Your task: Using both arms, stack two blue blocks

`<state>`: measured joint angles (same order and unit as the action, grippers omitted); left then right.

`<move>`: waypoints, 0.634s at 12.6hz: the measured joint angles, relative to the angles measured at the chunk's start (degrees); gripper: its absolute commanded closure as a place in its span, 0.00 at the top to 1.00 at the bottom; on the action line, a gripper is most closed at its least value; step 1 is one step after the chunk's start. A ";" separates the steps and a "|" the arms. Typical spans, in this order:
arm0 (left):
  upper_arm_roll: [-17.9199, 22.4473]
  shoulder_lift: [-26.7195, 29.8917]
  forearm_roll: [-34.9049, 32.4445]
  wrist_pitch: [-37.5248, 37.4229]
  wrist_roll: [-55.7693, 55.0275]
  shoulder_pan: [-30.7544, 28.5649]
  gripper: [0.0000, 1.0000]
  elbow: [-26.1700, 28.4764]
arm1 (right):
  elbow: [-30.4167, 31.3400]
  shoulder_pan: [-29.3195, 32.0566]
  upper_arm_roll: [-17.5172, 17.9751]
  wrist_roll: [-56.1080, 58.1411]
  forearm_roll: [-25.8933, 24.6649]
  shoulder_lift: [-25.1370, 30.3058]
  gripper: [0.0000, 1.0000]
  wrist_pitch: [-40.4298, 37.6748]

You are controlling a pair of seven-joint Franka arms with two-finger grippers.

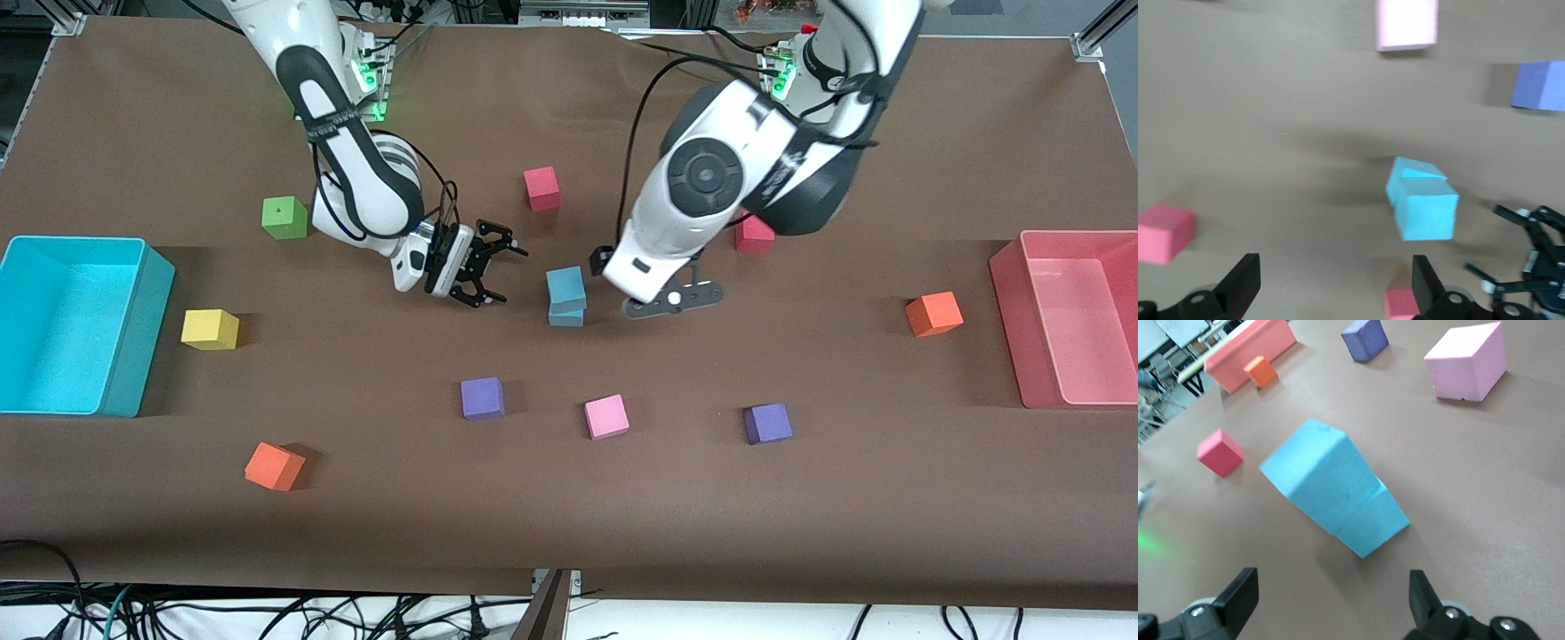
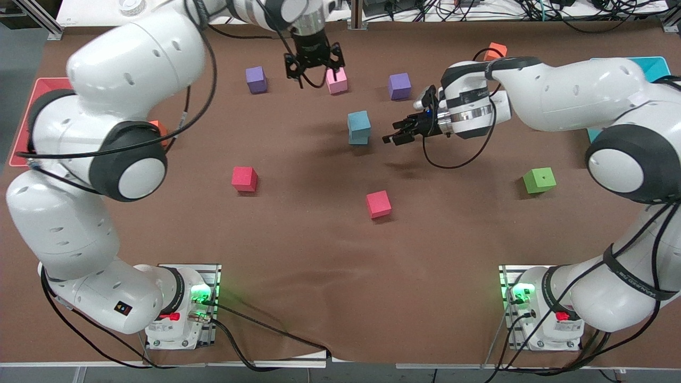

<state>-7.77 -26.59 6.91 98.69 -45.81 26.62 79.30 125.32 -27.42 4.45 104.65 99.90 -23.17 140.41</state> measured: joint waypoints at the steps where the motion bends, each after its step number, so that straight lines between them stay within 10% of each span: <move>1: -0.04 2.37 -0.08 -1.77 1.07 -2.41 1.00 0.80 | 1.03 1.34 -0.02 -5.18 -3.34 1.90 1.00 -1.53; 8: 4.70 22.72 -5.60 -15.00 28.52 -17.33 1.00 10.00 | 2.80 15.04 -0.30 -42.03 -41.18 13.21 1.00 -17.99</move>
<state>-3.07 -3.87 1.30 83.68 -17.30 9.29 89.30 128.12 -12.37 4.16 62.61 58.71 -9.96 122.42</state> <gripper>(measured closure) 0.000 0.000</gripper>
